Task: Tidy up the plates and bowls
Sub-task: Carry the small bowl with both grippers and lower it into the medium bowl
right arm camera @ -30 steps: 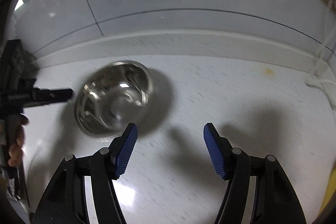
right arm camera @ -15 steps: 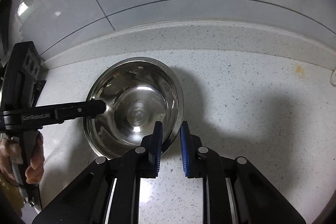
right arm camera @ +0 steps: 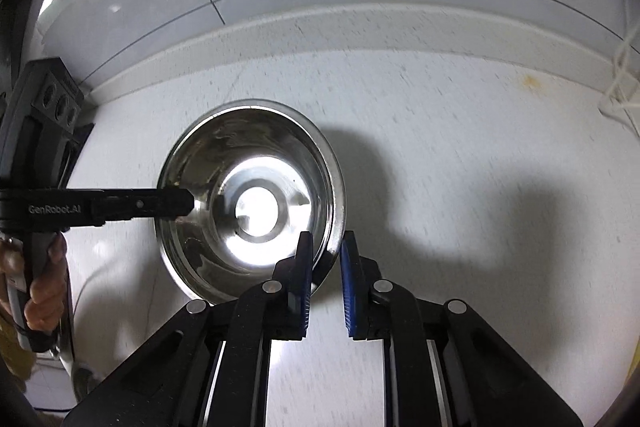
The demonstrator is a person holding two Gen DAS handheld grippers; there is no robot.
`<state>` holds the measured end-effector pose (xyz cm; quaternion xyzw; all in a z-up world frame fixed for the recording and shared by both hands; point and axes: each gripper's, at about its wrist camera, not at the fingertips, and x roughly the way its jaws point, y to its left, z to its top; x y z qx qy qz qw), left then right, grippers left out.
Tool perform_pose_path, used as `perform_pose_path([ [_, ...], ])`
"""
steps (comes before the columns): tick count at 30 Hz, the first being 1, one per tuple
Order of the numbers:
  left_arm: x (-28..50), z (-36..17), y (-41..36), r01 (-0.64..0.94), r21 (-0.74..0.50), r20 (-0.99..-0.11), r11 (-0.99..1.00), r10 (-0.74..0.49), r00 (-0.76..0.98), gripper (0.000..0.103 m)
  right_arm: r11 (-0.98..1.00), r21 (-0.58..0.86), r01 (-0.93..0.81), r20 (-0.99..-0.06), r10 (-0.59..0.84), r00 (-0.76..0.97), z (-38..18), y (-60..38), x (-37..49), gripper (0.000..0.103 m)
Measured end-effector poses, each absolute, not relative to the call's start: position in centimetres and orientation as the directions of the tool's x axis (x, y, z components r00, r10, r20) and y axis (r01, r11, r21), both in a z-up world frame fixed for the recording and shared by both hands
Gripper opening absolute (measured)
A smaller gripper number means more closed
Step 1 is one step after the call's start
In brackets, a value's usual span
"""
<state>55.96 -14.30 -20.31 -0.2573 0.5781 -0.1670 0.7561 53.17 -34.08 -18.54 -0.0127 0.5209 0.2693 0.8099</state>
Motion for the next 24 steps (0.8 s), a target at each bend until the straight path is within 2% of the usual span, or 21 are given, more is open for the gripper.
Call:
perform_pose_path([
  [14, 47.2, -16.5, -19.5, -0.018, -0.687, -0.715, 0.727, -0.671, 0.197, 0.008, 0.885, 0.254, -0.391, -0.849, 0.398, 0.348, -14.8, -38.7, 43.6, 0.012],
  [21, 39.1, -14.1, -17.4, -0.039, -0.728, -0.676, 0.685, -0.707, 0.206, 0.008, 0.888, 0.276, -0.368, -0.830, 0.413, 0.375, -12.7, -40.1, 37.3, 0.012],
  [24, 35.7, -13.2, -15.5, -0.044, -0.710, -0.692, 0.703, -0.684, 0.230, 0.008, 0.869, 0.303, -0.392, -0.821, 0.447, 0.356, -11.9, -38.8, 34.9, 0.012],
])
